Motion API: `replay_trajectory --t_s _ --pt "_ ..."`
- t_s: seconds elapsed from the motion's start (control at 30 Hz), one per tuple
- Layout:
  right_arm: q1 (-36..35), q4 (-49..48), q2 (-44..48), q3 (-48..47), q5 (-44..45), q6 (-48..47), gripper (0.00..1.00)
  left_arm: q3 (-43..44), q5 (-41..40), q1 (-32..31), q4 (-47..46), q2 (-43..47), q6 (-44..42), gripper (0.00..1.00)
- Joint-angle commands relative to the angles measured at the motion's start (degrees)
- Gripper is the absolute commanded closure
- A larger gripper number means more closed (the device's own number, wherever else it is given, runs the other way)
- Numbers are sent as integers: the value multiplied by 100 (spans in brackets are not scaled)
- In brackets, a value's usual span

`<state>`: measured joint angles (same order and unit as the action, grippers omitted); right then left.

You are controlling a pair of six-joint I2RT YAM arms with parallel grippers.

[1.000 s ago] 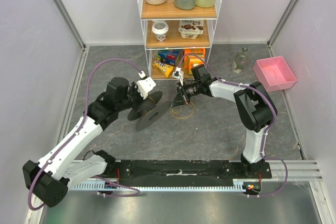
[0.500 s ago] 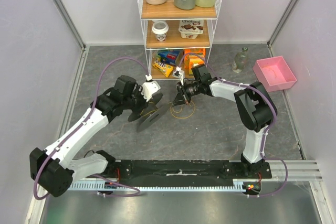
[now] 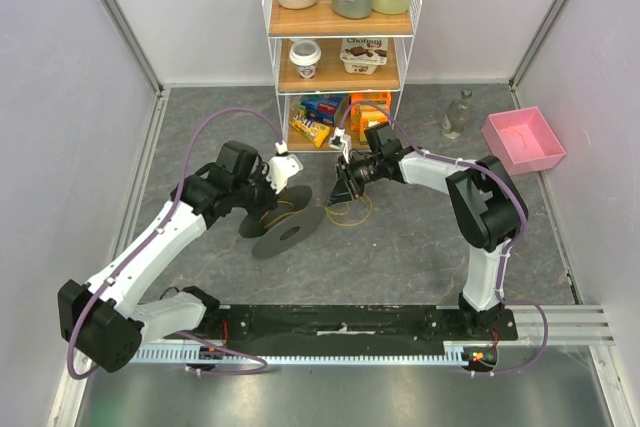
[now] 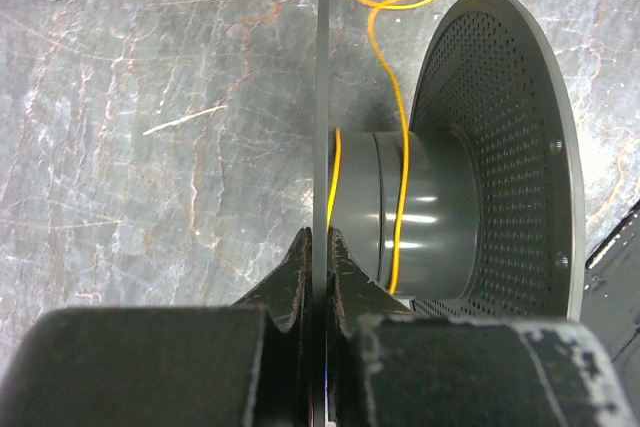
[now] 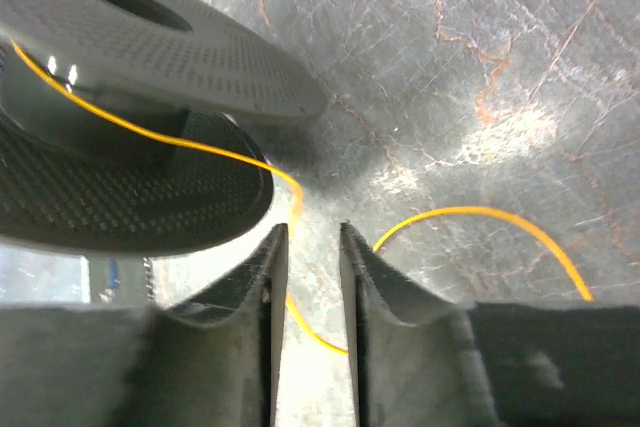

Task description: Wrap the cables

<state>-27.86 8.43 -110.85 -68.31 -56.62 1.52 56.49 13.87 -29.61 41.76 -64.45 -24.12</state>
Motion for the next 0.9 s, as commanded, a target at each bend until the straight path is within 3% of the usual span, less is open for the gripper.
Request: replay_trajectory --t_s 0.0,0.17,0.3,0.47,0.57,0.67,0.87 --pt "70 194 107 -191 124 -327 49 494 238 306 -89 275 144 98" --pt "315 414 282 -191 353 -442 27 723 327 447 -36 275 206 98" --pt "754 686 669 -191 555 -617 20 820 301 587 -80 257 337 98" --pt "1414 1213 1258 -68 950 -1048 22 890 230 693 -115 187 557 98" --pt "1468 1757 1609 20 1092 -1477 27 1013 125 710 -115 73 776 98" --pt "1100 1838 2022 353 1695 -1392 32 1118 -6 719 -124 -33 1049 98" --pt "-95 601 2927 1468 3708 -127 36 1128 -279 719 -115 -138 1497 98"
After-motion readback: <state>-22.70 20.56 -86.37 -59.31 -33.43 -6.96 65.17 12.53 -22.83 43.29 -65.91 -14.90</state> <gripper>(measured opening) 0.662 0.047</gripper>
